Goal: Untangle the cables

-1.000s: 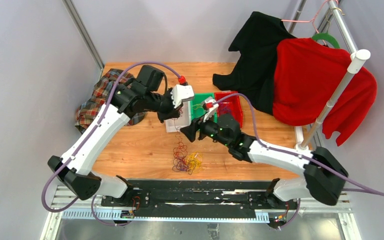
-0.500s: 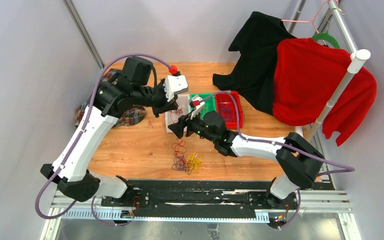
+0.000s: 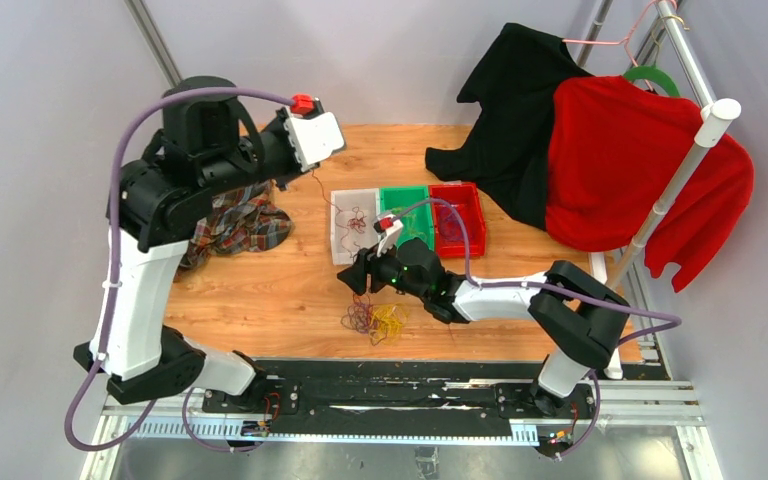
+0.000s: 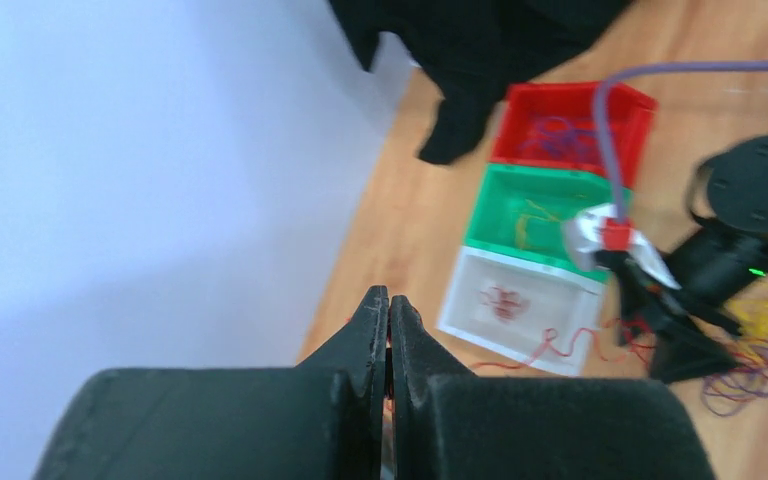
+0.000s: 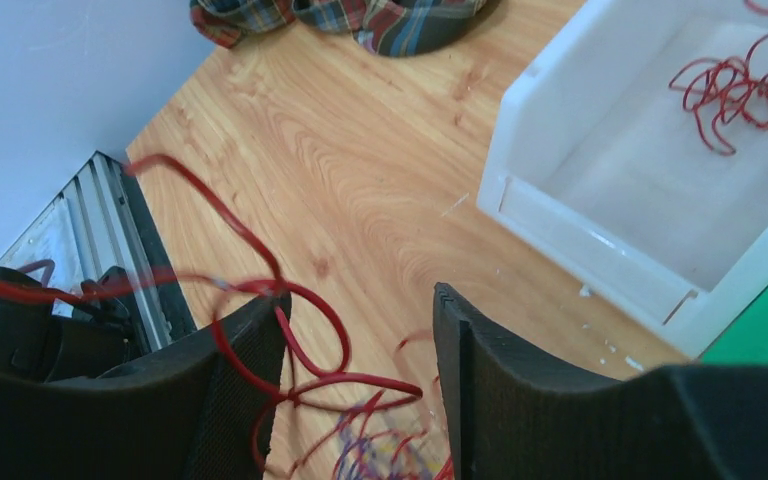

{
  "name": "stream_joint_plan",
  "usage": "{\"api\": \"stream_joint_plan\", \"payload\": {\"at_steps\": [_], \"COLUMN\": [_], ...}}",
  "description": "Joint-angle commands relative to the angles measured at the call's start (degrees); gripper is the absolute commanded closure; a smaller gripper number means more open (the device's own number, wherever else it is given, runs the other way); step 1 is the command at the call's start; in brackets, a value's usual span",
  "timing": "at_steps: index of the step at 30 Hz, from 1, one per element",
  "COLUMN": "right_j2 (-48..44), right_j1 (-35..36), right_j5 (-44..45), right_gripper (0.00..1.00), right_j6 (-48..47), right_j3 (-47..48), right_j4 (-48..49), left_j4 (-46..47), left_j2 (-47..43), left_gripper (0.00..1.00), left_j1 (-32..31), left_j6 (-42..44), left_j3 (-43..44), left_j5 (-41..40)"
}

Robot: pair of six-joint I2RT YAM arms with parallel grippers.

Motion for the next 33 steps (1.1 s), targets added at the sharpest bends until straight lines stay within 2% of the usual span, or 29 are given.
{"api": "stream_joint_plan", "payload": {"at_steps": [1, 6, 10, 17, 19, 21, 22, 24, 28, 31, 33], "right_j2": [1.14, 1.74, 1.03, 0.08, 0.03, -0.16, -0.32, -0.83, -2.1, -4.18, -6.5], "right_j1": [1.25, 1.86, 1.94, 1.94, 1.95, 1.94, 1.94, 2.0, 1.94, 1.98, 1.94], "right_j5": [0.8, 1.38, 2.38, 4.24, 5.12, 6.06, 6.68, 7.63, 9.25, 8.91, 8.98], "right_gripper": [0.49, 0.58, 0.59, 0.6, 0.73, 0.95, 0.99, 0.99, 0.99, 1.0, 0.99], "right_j6": [2.89, 4.05, 4.66, 5.76, 6.37, 7.23, 8.0, 9.36, 10.5, 9.71, 8.43], "right_j3": [-1.94, -3.5, -5.43, -8.99, -9.86, -11.08, -11.71, -12.98, -15.64, -16.32, -16.28], "right_j4": [1.66, 1.64, 1.1, 1.21, 1.2, 1.08, 0.8, 0.37, 0.69, 0.94, -0.26], "left_j4": [1.89, 8.58, 13.87, 33.39, 37.96, 42.37, 44.68, 48.5, 52.55, 44.15, 41.07], "left_j2": [1.62, -0.01, -1.66, -5.07, -5.31, -5.26, -5.13, -4.64, -3.24, -2.97, -4.84], "left_gripper": [1.0, 1.0, 1.0, 1.0, 1.0, 1.0, 1.0, 0.99, 1.0, 1.0, 1.0], "left_j1": [-0.29, -0.47, -0.73, -0.75, -0.78, -0.82, -0.82, -0.75, -0.83, -0.75, -0.89], "left_j6": [7.67, 12.24, 17.29, 27.67, 29.92, 31.32, 32.25, 33.65, 34.38, 28.42, 24.06], "left_j3": [8.23, 9.28, 7.26, 1.11, 0.36, -0.16, -0.48, -0.85, 0.06, 1.3, -3.09], "left_j5": [-7.69, -12.33, -16.48, -23.32, -24.72, -25.95, -26.65, -27.75, -28.84, -26.08, -23.79]}}
